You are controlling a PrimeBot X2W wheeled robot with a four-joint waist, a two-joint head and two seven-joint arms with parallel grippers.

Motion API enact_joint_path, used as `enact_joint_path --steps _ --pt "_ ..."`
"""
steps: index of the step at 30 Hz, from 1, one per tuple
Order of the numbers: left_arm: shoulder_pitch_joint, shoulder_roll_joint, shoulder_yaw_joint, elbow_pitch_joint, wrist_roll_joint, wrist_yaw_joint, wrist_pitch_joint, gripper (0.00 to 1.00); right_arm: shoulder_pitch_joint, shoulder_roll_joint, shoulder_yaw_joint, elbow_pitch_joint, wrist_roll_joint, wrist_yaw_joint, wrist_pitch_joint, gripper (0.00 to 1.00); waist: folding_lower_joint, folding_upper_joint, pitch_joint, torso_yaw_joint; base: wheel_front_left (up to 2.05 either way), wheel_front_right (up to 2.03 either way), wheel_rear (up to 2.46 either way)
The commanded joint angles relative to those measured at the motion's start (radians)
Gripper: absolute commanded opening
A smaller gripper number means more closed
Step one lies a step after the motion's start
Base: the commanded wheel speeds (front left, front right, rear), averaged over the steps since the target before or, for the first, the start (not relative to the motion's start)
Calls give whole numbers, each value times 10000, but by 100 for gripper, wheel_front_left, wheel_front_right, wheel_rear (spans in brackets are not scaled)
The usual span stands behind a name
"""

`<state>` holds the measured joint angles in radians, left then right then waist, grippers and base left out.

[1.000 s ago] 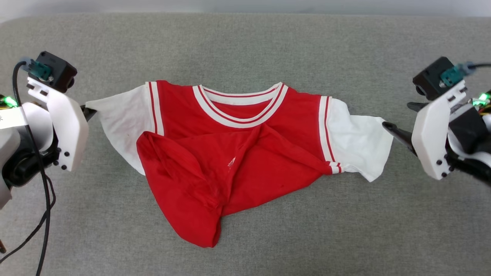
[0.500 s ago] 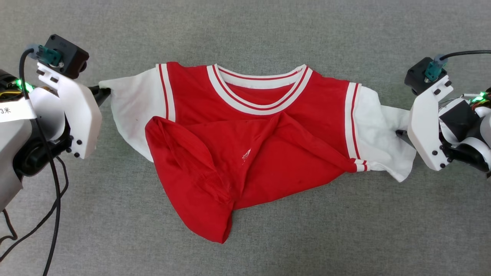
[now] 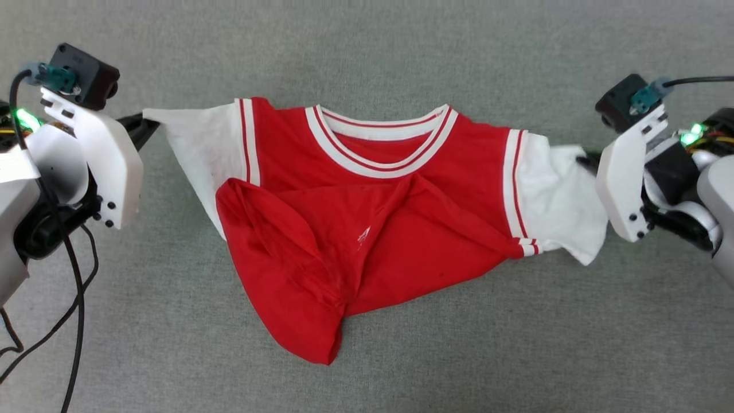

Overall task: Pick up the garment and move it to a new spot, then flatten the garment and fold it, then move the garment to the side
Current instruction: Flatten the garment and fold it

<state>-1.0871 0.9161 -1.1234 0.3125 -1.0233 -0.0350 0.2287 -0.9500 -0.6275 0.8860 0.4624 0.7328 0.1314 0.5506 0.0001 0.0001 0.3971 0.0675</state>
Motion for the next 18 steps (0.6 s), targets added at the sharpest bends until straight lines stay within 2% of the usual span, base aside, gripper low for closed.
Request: enact_joint_path --steps 1,8,18 --pt "-10 65 95 -50 77 -35 -209 0 -310 -23 -68 -36 33 -17 -466 0 -1 -1 -410 -111 0 0 0" --pt "-133 410 333 -433 351 117 -1003 0 -508 -419 -541 -340 -59 -17 -1979 0 -1 -1 -1209 -280 0 0 0" --pt "-762 843 974 -1505 840 594 -1976 0 -843 -776 -2009 -1236 -494 -17 -2845 0 -1 -1 -1919 -414 0 0 0"
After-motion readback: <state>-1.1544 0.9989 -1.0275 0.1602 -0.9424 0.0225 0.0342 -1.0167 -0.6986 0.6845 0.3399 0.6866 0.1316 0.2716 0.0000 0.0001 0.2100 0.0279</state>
